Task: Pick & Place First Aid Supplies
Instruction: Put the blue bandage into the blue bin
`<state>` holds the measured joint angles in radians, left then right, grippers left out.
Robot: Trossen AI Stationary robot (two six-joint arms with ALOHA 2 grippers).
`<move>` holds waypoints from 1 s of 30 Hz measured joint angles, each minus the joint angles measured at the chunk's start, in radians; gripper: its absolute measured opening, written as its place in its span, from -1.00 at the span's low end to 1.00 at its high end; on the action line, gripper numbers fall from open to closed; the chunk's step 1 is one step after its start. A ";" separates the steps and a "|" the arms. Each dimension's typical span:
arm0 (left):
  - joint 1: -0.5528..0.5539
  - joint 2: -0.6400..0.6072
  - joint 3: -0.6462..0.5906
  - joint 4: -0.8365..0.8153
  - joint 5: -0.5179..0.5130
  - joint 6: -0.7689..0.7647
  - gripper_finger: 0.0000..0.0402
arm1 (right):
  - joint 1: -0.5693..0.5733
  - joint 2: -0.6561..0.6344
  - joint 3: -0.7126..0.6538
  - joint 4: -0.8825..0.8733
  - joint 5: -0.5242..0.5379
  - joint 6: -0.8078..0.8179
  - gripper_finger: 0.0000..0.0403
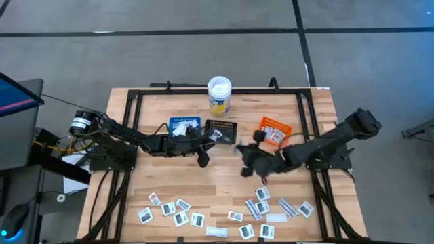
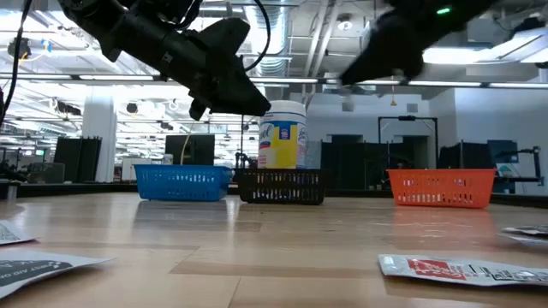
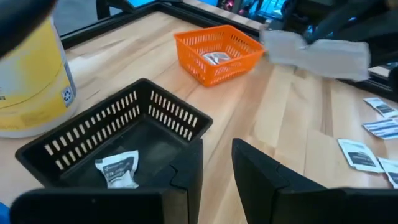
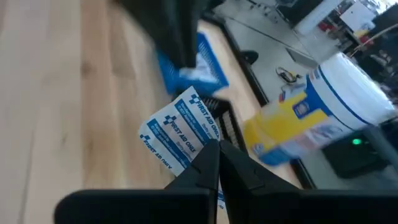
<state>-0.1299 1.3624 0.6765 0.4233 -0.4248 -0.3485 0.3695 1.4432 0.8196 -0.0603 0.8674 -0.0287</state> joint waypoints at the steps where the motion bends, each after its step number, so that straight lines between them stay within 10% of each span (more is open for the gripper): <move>1: 0.000 0.000 0.000 0.005 0.000 0.000 -0.57 | -0.027 0.014 0.000 0.055 -0.030 -0.020 -0.98; 6: 0.000 0.000 0.000 0.014 0.000 -0.001 -0.57 | -0.133 0.083 0.000 0.214 -0.183 -0.127 -0.99; 13: 0.000 0.000 0.000 0.073 0.000 -0.056 -0.57 | -0.187 0.228 0.000 0.295 -0.007 -0.219 -1.00; 30: 0.014 0.105 0.001 0.174 -0.053 -0.052 -0.57 | -0.176 0.305 0.083 0.377 0.032 -0.295 -1.00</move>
<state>-0.1161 1.4676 0.6777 0.5975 -0.4777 -0.4004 0.1932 1.7481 0.9030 0.3165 0.8991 -0.3241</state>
